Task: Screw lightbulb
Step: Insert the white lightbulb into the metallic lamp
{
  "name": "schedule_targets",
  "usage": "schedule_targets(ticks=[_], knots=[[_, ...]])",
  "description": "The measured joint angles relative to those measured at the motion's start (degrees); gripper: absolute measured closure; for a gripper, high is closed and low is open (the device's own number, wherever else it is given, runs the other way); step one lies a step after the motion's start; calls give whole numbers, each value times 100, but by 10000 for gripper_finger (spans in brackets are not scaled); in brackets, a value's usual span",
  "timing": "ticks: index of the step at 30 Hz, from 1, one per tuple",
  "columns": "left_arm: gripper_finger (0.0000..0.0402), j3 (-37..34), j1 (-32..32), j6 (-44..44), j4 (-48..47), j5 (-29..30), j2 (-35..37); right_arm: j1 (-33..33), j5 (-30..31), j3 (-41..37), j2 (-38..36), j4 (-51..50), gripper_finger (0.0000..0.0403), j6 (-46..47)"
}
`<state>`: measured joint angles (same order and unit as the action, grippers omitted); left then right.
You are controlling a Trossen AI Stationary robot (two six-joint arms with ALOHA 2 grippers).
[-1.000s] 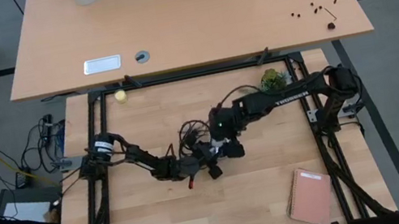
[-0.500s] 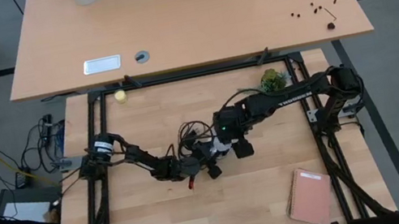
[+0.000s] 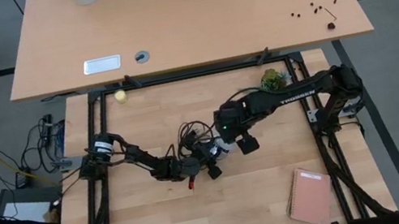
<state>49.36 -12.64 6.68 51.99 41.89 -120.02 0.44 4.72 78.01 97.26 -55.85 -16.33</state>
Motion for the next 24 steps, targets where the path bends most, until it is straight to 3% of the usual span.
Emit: schedule_targets(ticks=[7,15,18,21,24], knots=[[215,0,0,2,11,-2,-1,346,677,18,-18,244,77,-374],[215,0,-23,19,10,-7,-1,516,845,16,-42,462,78,-419],[215,-2,-24,25,1,-19,-1,505,814,16,-42,397,76,-308],[215,-2,-24,-4,0,-17,-1,365,275,-4,-42,430,65,-223],[215,-2,-24,-2,-8,-17,-1,306,179,-83,-42,467,44,-200]])
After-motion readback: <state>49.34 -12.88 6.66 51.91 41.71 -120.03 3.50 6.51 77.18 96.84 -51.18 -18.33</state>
